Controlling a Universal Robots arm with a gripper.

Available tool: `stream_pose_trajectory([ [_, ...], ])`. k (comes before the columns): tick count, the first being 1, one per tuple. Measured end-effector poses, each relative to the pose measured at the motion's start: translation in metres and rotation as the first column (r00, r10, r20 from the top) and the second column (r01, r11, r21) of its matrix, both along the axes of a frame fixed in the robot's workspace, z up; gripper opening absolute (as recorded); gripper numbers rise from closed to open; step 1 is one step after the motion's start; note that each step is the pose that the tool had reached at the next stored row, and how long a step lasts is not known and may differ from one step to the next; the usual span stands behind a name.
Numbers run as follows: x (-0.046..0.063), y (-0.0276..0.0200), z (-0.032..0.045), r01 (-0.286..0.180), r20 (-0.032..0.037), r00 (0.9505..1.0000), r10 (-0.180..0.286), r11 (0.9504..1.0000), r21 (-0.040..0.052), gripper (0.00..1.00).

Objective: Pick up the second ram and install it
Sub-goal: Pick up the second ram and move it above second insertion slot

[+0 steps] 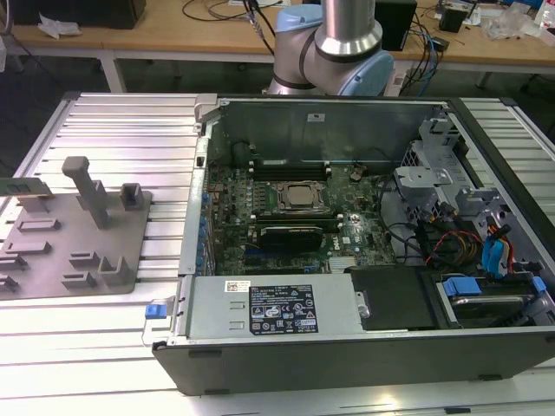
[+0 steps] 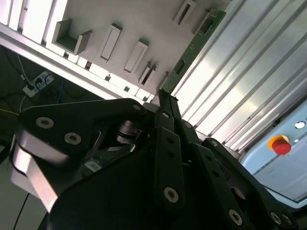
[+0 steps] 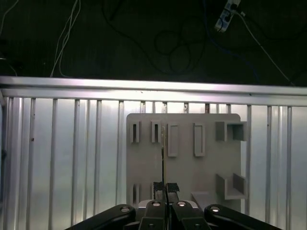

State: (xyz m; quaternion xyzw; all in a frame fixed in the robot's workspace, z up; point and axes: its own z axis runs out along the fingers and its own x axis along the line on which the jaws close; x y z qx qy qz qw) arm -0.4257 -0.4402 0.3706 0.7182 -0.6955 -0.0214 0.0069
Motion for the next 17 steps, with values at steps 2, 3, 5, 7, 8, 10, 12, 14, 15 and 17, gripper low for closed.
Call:
stream_pose_trajectory([
  [2, 0.000, 0.0002, 0.0078, 0.000, 0.0001, 1.0000, 0.000, 1.0000, 0.0000, 0.09],
  [3, 0.000, 0.0002, 0.0099, 0.000, 0.0001, 1.0000, 0.000, 1.0000, 0.0000, 0.09],
  [5, 0.000, 0.0003, 0.0153, 0.000, 0.0001, 1.0000, 0.000, 1.0000, 0.0000, 0.09],
  [7, 0.000, 0.0004, 0.0199, 0.000, 0.0001, 1.0000, 0.000, 1.0000, 0.0001, 0.09],
  [8, 0.000, 0.0004, 0.0227, 0.000, 0.0000, 1.0000, 0.000, 1.0000, 0.0000, 0.09],
  [10, 0.000, 0.0004, 0.0277, 0.000, 0.0000, 1.0000, 0.000, 1.0000, 0.0000, 0.09],
  [12, 0.000, 0.0004, 0.0336, 0.000, 0.0000, 1.0000, 0.000, 1.0000, 0.0000, 0.09],
  [14, 0.000, 0.0005, 0.0393, 0.000, 0.0000, 1.0000, 0.000, 1.0000, 0.0000, 0.09],
  [15, 0.000, 0.0005, 0.0421, 0.000, 0.0001, 1.0000, 0.000, 1.0000, 0.0001, 0.09],
  [17, 0.000, 0.0005, 0.0470, 0.000, 0.0001, 1.0000, 0.000, 1.0000, 0.0001, 0.09],
])
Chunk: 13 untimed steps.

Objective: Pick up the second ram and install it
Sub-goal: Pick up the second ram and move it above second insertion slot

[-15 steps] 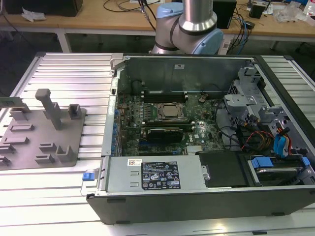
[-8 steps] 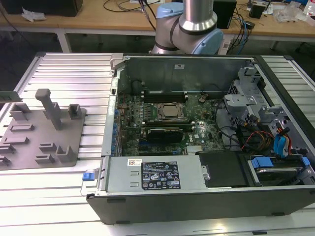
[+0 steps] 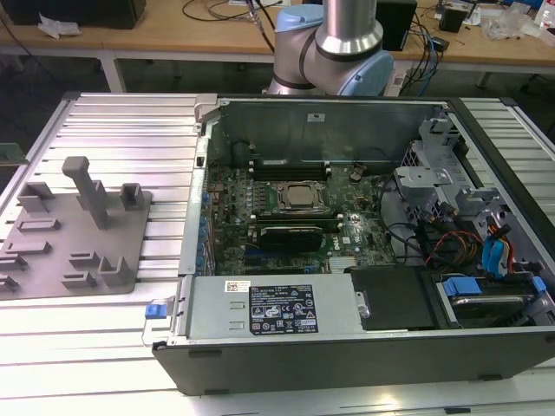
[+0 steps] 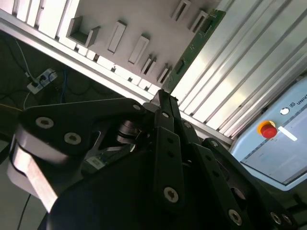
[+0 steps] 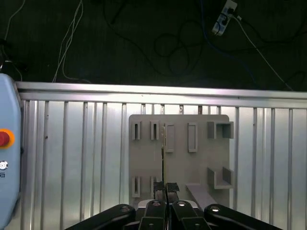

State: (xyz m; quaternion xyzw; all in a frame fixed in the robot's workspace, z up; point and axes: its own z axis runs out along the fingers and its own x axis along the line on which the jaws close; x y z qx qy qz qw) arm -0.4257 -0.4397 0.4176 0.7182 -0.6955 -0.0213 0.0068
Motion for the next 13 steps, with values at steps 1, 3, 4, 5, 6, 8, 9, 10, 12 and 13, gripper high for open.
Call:
stream_pose_trajectory([
  [1, 0.0000, 0.0000, 0.0027, 0.000, -0.0001, 1.0000, 0.000, 1.0000, 0.0000, 0.09],
  [3, 0.0000, 0.0001, 0.0070, 0.000, -0.0001, 1.0000, 0.000, 1.0000, -0.0001, 0.09],
  [4, 0.0000, 0.0001, 0.0083, 0.000, -0.0001, 1.0000, 0.000, 1.0000, 0.0000, 0.09],
  [5, 0.0000, 0.0001, 0.0084, 0.000, 0.0000, 1.0000, 0.000, 1.0000, 0.0000, 0.09],
  [6, 0.0000, 0.0001, 0.0085, 0.000, 0.0000, 1.0000, 0.000, 1.0000, 0.0000, 0.09],
  [8, 0.0000, 0.0001, 0.0086, 0.000, -0.0001, 1.0000, 0.000, 1.0000, 0.0000, 0.09],
  [9, 0.0003, 0.0002, 0.0087, 0.000, -0.0002, 1.0000, 0.000, 1.0000, -0.0001, 0.09],
  [10, 0.0010, 0.0002, 0.0087, 0.000, -0.0002, 1.0000, 0.000, 1.0000, -0.0001, 0.09],
  [12, 0.0039, 0.0001, 0.0086, 0.000, -0.0001, 1.0000, 0.000, 1.0000, 0.0000, 0.09],
  [13, 0.0050, 0.0001, 0.0087, 0.000, -0.0002, 1.0000, 0.000, 1.0000, -0.0001, 0.09],
])
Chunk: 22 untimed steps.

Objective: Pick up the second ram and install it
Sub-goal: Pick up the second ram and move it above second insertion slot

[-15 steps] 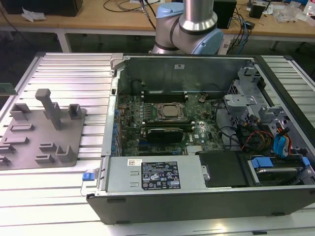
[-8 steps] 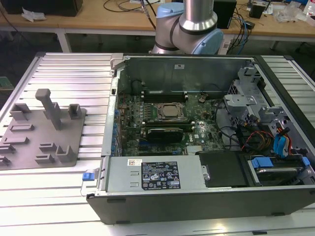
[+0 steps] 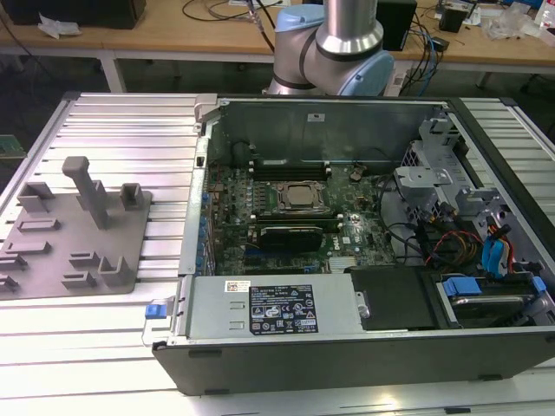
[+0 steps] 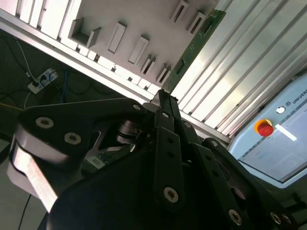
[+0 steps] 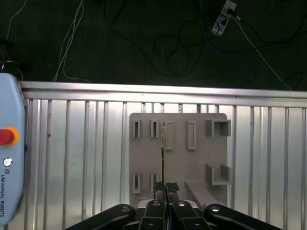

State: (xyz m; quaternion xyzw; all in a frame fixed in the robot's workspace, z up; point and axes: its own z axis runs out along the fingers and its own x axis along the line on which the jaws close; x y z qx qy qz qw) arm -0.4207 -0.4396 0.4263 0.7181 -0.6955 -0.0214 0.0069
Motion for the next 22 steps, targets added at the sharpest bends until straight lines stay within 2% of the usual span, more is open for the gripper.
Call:
stream_pose_trajectory([
  [5, 0.014, 0.0000, 0.0000, 0.000, 0.0000, 1.0000, 0.000, 1.0000, 0.0000, 0.09],
  [8, 0.029, 0.0000, 0.0000, 0.000, 0.0001, 1.0000, 0.000, 1.0000, 0.0000, 0.09],
  [10, 0.035, 0.0000, -0.0001, 0.000, 0.0001, 1.0000, 0.000, 1.0000, 0.0001, 0.09],
  [12, 0.048, 0.0000, 0.0000, 0.000, 0.0001, 1.0000, 0.000, 1.0000, 0.0000, 0.09],
  [14, 0.054, 0.0000, -0.0001, 0.000, 0.0001, 1.0000, 0.000, 1.0000, 0.0000, 0.09],
  [16, 0.067, 0.0000, 0.0000, 0.000, -0.0001, 1.0000, 0.000, 1.0000, 0.0000, 0.09],
  [19, 0.075, 0.0000, -0.0001, 0.000, 0.0001, 1.0000, 0.000, 1.0000, 0.0001, 0.09],
  [22, 0.091, 0.0000, -0.0001, 0.000, 0.0001, 1.0000, 0.000, 1.0000, 0.0000, 0.09],
])
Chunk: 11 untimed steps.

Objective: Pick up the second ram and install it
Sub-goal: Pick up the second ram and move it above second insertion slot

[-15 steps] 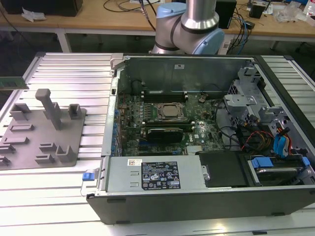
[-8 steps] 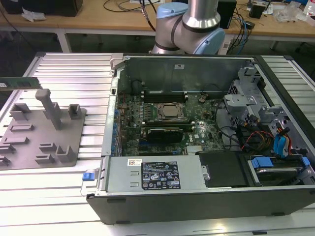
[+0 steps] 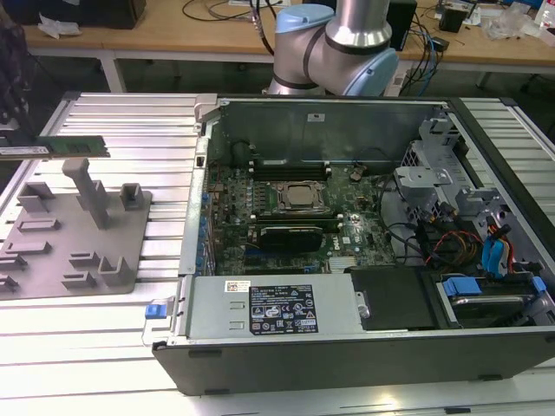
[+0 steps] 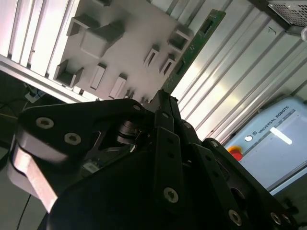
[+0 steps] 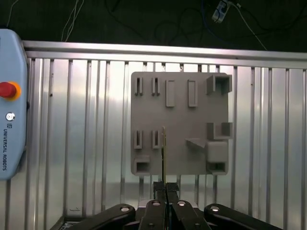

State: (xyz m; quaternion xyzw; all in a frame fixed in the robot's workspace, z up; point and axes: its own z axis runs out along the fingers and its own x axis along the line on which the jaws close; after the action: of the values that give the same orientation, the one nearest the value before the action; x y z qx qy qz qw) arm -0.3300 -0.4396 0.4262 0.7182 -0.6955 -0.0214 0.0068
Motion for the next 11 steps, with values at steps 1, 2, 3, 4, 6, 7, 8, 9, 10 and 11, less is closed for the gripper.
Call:
stream_pose_trajectory([
  [1, 0.004, 0.0000, 0.0000, 0.000, 0.0001, 1.0000, 0.000, 1.0000, 0.0001, 0.09],
  [2, 0.009, 0.0000, 0.0000, 0.000, 0.0000, 1.0000, 0.000, 1.0000, 0.0000, 0.09],
  [3, 0.012, 0.0000, 0.0000, 0.000, 0.0000, 1.0000, 0.000, 1.0000, 0.0000, 0.09],
  [4, 0.014, 0.0000, 0.0000, 0.000, -0.0001, 1.0000, 0.000, 1.0000, 0.0000, 0.09],
  [6, 0.024, 0.0000, 0.0000, 0.000, 0.0000, 1.0000, 0.000, 1.0000, 0.0000, 0.09],
  [7, 0.028, 0.0000, 0.0000, 0.000, 0.0000, 1.0000, 0.000, 1.0000, 0.0001, 0.09],
  [8, 0.030, 0.0000, 0.0000, 0.000, -0.0001, 1.0000, 0.000, 1.0000, 0.0000, 0.09],
  [9, 0.033, 0.0000, 0.0000, 0.000, -0.0001, 1.0000, 0.000, 1.0000, 0.0000, 0.09],
  [10, 0.038, 0.0000, 0.0000, 0.000, -0.0001, 1.0000, 0.000, 1.0000, 0.0000, 0.09],
  [11, 0.040, 0.0000, 0.0000, 0.000, 0.0000, 1.0000, 0.000, 1.0000, 0.0001, 0.09],
])
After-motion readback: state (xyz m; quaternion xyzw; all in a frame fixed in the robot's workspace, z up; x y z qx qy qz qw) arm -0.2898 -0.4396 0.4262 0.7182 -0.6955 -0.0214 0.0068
